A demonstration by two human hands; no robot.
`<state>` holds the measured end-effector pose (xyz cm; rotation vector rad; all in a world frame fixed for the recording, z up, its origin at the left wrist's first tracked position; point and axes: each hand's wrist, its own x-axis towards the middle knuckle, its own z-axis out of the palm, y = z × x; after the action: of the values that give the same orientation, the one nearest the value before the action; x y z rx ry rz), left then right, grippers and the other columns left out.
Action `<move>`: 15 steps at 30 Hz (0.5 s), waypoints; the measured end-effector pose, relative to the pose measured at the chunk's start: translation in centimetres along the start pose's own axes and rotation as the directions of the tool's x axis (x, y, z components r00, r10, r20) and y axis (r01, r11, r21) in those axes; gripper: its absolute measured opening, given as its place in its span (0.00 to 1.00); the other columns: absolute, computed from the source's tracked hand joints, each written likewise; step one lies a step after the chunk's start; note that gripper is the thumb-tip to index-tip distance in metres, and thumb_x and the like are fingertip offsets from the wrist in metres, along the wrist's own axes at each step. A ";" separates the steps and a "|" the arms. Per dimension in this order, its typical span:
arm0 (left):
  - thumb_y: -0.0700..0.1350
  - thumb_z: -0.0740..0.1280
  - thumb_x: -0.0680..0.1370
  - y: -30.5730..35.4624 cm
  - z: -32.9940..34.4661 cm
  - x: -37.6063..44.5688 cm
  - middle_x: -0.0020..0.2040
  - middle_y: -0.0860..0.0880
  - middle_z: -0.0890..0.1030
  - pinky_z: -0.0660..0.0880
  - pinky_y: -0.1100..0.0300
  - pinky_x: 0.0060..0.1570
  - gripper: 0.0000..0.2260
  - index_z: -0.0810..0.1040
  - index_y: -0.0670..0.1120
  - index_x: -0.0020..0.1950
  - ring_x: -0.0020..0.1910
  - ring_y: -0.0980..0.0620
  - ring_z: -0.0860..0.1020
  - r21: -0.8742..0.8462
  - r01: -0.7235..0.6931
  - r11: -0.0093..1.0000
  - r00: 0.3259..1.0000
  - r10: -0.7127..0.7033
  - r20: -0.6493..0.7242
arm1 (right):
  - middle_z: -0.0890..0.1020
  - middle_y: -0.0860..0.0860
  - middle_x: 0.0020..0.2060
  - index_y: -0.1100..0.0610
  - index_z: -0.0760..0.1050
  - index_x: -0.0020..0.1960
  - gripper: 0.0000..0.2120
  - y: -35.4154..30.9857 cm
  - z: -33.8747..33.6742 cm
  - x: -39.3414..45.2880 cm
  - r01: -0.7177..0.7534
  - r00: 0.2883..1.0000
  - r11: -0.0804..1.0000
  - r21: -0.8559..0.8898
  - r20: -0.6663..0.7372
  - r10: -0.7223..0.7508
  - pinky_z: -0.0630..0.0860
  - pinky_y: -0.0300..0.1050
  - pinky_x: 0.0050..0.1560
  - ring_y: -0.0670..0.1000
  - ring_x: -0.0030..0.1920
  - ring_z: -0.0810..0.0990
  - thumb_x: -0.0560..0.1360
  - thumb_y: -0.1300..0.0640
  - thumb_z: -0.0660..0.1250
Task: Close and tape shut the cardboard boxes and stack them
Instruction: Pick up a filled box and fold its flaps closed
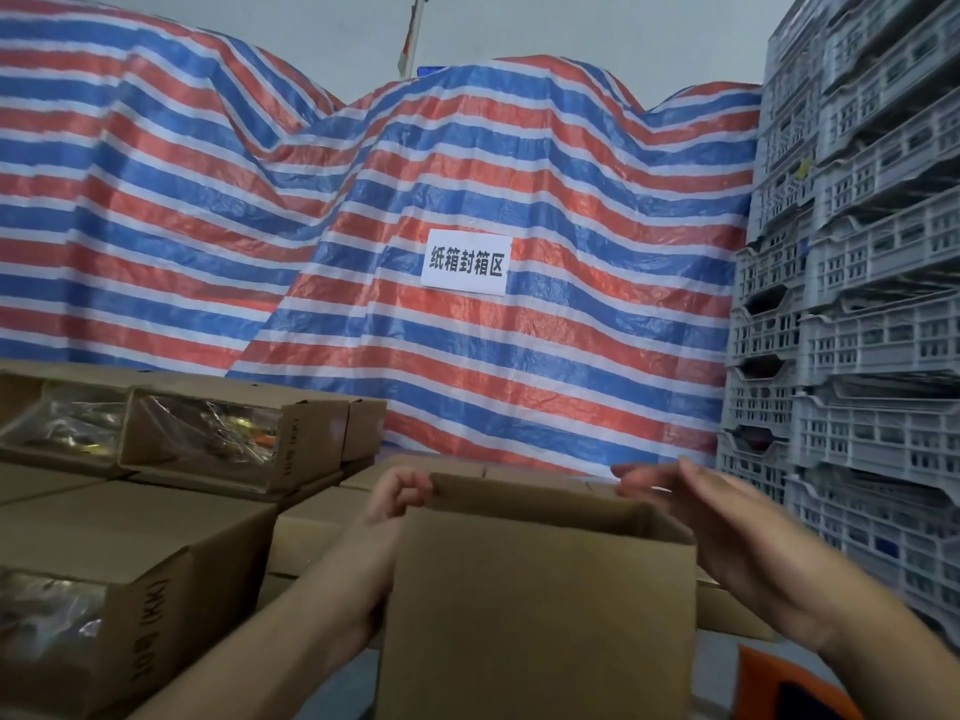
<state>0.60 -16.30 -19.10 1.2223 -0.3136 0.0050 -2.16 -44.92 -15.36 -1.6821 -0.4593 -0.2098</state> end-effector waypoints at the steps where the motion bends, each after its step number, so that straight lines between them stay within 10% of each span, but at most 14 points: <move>1: 0.36 0.67 0.73 0.0 0.0 -0.1 0.36 0.44 0.84 0.75 0.60 0.24 0.07 0.76 0.45 0.49 0.28 0.50 0.80 0.030 -0.009 1.000 1.000 0.009 0.015 | 0.84 0.54 0.59 0.53 0.87 0.49 0.17 0.5 -0.3 0.2 0.026 0.998 0.998 0.065 -0.065 -0.022 0.74 0.52 0.62 0.50 0.61 0.82 0.70 0.43 0.70; 7: 0.39 0.67 0.76 0.1 -0.2 -0.2 0.38 0.45 0.85 0.77 0.60 0.25 0.09 0.85 0.48 0.43 0.30 0.50 0.83 0.205 -0.014 0.979 1.000 0.010 0.016 | 0.86 0.60 0.52 0.59 0.86 0.50 0.14 1.4 -0.7 0.2 0.056 0.990 0.997 0.059 -0.132 -0.048 0.81 0.40 0.46 0.53 0.52 0.85 0.69 0.52 0.71; 15: 0.39 0.61 0.82 -0.5 0.0 0.3 0.43 0.53 0.85 0.78 0.63 0.35 0.12 0.80 0.46 0.61 0.39 0.56 0.83 0.203 -0.056 0.978 0.998 0.049 0.040 | 0.85 0.59 0.54 0.60 0.85 0.49 0.15 2.0 -0.5 0.5 0.023 0.998 0.999 -0.045 -0.063 -0.026 0.80 0.41 0.44 0.54 0.49 0.85 0.65 0.55 0.75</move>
<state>1.01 -16.50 -19.44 1.4188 -0.3834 0.0629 -0.81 -45.56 -16.88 -1.7085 -0.4309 -0.2923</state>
